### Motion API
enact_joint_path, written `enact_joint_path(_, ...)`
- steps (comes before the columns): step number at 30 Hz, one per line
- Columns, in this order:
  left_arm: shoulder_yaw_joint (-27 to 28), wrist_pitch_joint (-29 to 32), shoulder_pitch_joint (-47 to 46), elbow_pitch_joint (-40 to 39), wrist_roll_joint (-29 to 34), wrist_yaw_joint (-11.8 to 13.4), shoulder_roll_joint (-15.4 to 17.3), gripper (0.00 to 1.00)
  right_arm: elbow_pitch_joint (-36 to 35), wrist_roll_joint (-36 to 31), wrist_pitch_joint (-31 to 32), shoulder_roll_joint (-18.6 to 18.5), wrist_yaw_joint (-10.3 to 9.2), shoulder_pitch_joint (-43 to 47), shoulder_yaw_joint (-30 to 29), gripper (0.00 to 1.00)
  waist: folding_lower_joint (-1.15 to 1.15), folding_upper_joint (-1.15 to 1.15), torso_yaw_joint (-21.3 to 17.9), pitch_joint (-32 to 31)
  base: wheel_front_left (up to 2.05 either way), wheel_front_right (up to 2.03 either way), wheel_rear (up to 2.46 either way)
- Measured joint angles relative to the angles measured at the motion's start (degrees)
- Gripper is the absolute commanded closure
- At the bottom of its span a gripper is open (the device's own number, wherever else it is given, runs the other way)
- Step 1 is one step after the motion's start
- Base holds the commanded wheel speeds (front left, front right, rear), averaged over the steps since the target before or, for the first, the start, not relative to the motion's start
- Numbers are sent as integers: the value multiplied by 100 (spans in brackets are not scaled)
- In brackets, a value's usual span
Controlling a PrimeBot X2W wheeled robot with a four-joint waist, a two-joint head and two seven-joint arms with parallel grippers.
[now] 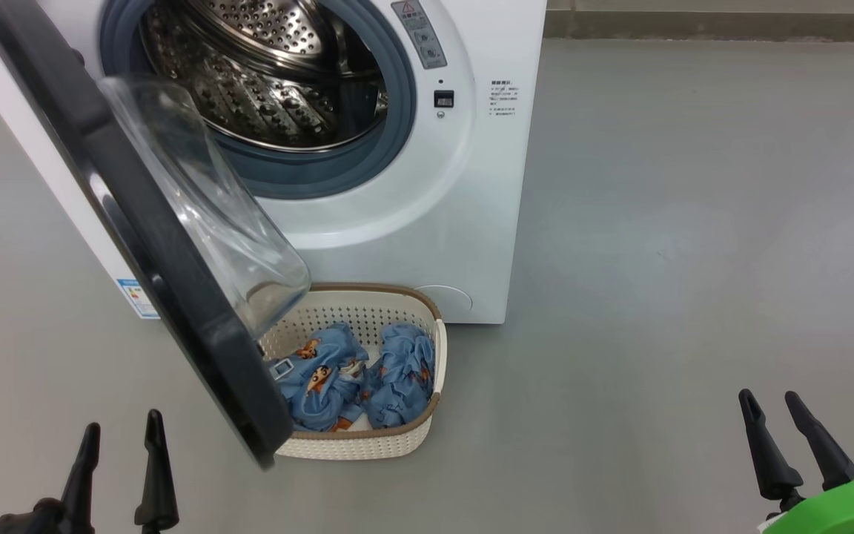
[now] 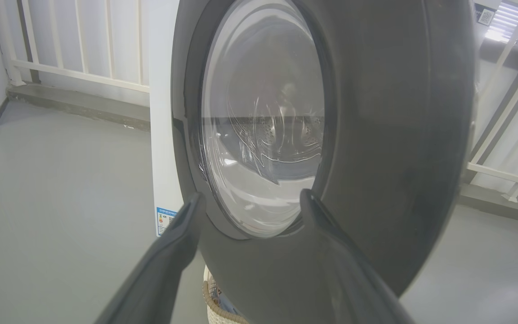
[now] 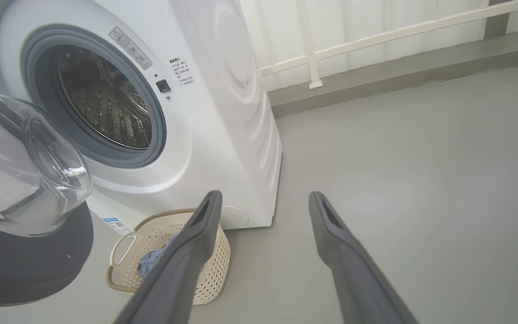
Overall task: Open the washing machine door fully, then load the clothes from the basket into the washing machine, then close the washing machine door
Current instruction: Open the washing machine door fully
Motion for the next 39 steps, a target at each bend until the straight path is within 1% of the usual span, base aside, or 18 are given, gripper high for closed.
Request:
enact_joint_path(6,-8,0,10,0,46,0,-9,0,-259,-922,0,253,1,206,-393,0,0,0,16,9,0,0,0)
enact_joint_path(9,-8,0,11,0,46,0,-10,0,-371,-1326,0,308,1,232,-436,0,0,0,25,15,0,0,0)
enact_joint_path(14,-12,0,16,1,46,0,-10,0,-399,-1562,0,388,1,363,-503,0,0,0,37,20,0,0,0)
enact_joint_path(22,-24,0,21,1,47,0,-5,0,-407,-1626,0,433,1,430,-545,0,0,0,40,15,0,0,0)
enact_joint_path(23,-24,0,21,1,47,0,-5,30,-407,-1626,0,433,1,430,-545,0,0,0,40,15,0,0,0)
enact_joint_path(24,-34,-1,21,1,48,0,-4,65,-407,-1626,0,439,1,431,-552,0,0,0,44,11,0,0,0)
enact_joint_path(25,-37,0,20,0,51,0,-3,93,-408,-1627,0,445,1,431,-556,0,0,0,48,8,0,0,0)
enact_joint_path(26,-37,0,20,-5,53,0,0,100,-411,-1628,0,453,1,431,-559,0,0,0,52,6,0,0,0)
enact_joint_path(29,9,0,5,-229,89,0,5,100,-417,-1629,0,479,1,433,-573,0,0,0,62,-6,0,0,0)
enact_joint_path(32,98,0,-20,-641,154,0,4,100,-438,-1629,0,488,1,435,-578,0,0,0,72,-17,0,0,0)
enact_joint_path(36,76,-1,-62,-1436,391,0,-33,100,-469,-1630,0,489,1,435,-578,0,0,0,78,-23,0,0,0)
enact_joint_path(37,-34,-2,-83,-1846,445,0,-87,100,-474,-1635,0,488,1,435,-579,0,0,0,77,-27,0,0,0)
enact_joint_path(38,-34,-2,-83,-1846,445,0,-87,100,-474,-1635,0,488,1,435,-579,0,0,0,77,-27,0,0,0)
enact_joint_path(39,-141,-2,-95,-2041,449,0,-97,100,-479,-1640,0,488,1,435,-578,0,0,0,75,-25,0,0,0)
